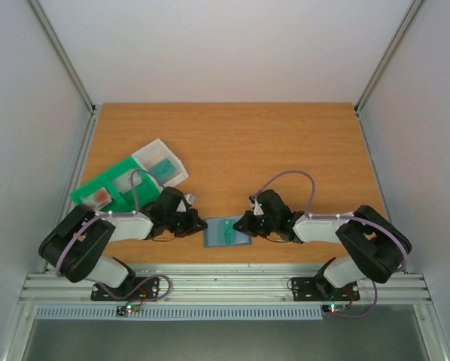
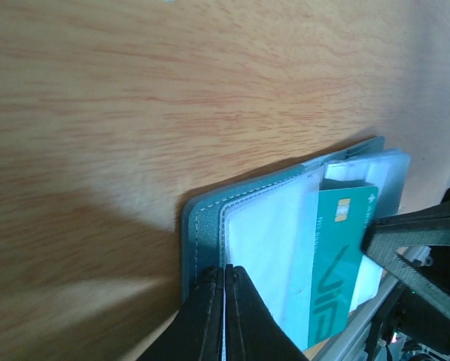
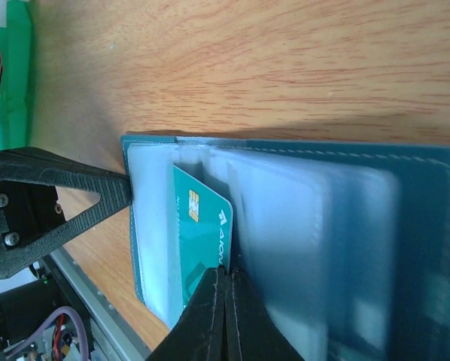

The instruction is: Take the credit cards out of the card holder

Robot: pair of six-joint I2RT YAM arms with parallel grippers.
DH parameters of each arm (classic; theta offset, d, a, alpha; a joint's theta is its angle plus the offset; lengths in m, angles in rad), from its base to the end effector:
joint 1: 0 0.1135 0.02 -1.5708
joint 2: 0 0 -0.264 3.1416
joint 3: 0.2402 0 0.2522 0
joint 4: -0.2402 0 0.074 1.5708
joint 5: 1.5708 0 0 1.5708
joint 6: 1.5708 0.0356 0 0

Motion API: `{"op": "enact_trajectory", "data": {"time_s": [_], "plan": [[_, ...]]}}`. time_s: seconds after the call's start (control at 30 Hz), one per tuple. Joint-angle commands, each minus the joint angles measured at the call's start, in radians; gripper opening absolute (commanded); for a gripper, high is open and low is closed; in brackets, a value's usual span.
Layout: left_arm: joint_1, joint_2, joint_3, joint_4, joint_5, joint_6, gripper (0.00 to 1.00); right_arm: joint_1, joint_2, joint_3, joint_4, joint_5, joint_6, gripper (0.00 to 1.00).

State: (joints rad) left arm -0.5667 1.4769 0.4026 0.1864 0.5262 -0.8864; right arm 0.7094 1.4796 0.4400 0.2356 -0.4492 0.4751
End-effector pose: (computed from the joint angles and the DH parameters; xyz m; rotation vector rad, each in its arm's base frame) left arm 0.1851 -0.1390 0.1082 -0.1761 2.7299 -1.1911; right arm 0.1761 0.1716 0.1192 -0.5303 2.4999 1.0553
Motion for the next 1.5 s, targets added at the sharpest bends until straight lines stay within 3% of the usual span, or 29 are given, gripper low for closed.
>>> {"op": "enact_trajectory", "data": {"time_s": [0.0, 0.2, 0.33, 0.43, 0.63, 0.87, 1.17, 1.47], "plan": [[0.002, -0.048, 0.004, -0.16, -0.069, 0.022, 0.03, -0.015, -0.05, -0.022, -0.047, 0.005, -0.032, 0.01], [0.002, -0.069, 0.015, -0.18, -0.054, 0.03, 0.06, -0.018, -0.113, -0.02, -0.102, 0.003, -0.049, 0.01], [0.002, -0.126, 0.042, -0.253, -0.045, 0.034, 0.15, -0.02, -0.15, 0.002, -0.164, -0.018, -0.083, 0.01], [0.002, -0.2, 0.086, -0.338, -0.05, 0.056, 0.28, -0.02, -0.181, 0.037, -0.223, -0.038, -0.134, 0.01], [0.002, -0.357, 0.198, -0.557, -0.037, 0.159, 0.44, -0.019, -0.282, 0.121, -0.437, -0.08, -0.254, 0.01], [0.002, -0.448, 0.283, -0.613, 0.171, 0.253, 0.55, -0.021, -0.379, 0.213, -0.594, -0.216, -0.354, 0.01], [0.002, -0.474, 0.325, -0.662, 0.398, 0.295, 0.58, -0.02, -0.444, 0.257, -0.613, -0.431, -0.394, 0.01], [0.003, -0.455, 0.321, -0.622, 0.533, 0.301, 0.55, -0.02, -0.455, 0.256, -0.58, -0.487, -0.384, 0.01]]}}
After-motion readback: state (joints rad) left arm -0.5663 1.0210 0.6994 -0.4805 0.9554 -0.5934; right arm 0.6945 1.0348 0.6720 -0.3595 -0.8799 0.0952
